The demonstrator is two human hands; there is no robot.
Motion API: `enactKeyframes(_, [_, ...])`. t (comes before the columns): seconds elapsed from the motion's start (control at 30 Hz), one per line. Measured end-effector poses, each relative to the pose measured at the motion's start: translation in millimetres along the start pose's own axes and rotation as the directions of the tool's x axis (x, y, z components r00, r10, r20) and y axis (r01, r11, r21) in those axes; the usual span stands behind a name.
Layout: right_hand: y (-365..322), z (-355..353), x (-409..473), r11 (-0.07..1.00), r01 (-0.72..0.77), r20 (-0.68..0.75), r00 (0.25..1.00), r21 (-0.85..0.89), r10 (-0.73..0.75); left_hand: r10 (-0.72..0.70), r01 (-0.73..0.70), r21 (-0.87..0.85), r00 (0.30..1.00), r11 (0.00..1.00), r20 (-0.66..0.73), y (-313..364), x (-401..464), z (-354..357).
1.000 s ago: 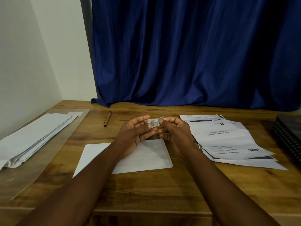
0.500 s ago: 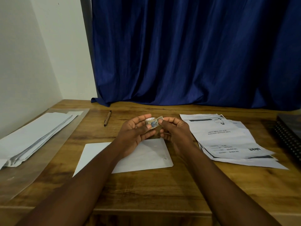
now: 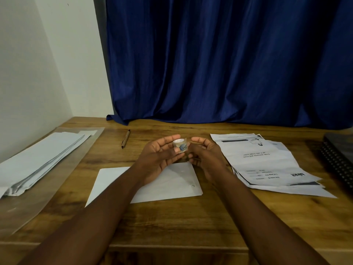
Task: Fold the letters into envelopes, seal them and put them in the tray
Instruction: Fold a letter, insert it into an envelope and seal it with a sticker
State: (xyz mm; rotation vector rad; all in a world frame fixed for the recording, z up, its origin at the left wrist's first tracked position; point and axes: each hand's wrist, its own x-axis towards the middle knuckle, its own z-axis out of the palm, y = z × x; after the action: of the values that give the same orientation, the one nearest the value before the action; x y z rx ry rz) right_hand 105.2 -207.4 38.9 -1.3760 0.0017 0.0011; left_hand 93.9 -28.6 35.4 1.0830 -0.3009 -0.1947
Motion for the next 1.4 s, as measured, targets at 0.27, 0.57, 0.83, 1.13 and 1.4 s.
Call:
enactKeyframes(0.27, [-1, 3, -4, 0.977, 0.184, 0.099, 0.98, -0.107, -0.174, 0.029, -0.036, -0.055, 0.99, 0.998, -0.137, 1, 1, 1])
enactKeyframes(0.57, [1, 2, -4, 0.956, 0.24, 0.125, 0.967, -0.17, -0.221, 0.063, -0.063, 0.011, 0.987, 0.998, -0.144, 1, 0, 2])
enactKeyframes(0.83, [-4, -6, 2, 1.0, 0.022, 0.221, 0.975, -0.012, -0.018, 0.011, -0.013, -0.018, 0.995, 1.0, -0.095, 7, -2, 8])
enactKeyframes(1.13, [-5, -2, -1, 0.991, 0.115, 0.127, 0.986, -0.062, -0.107, 0.039, -0.04, -0.004, 0.99, 0.999, -0.133, 7, 2, 1])
enactKeyframes(1.4, [0, 3, -3, 0.979, 0.184, 0.11, 0.979, -0.088, -0.174, 0.065, -0.063, 0.013, 0.98, 0.998, -0.191, 3, 1, -6])
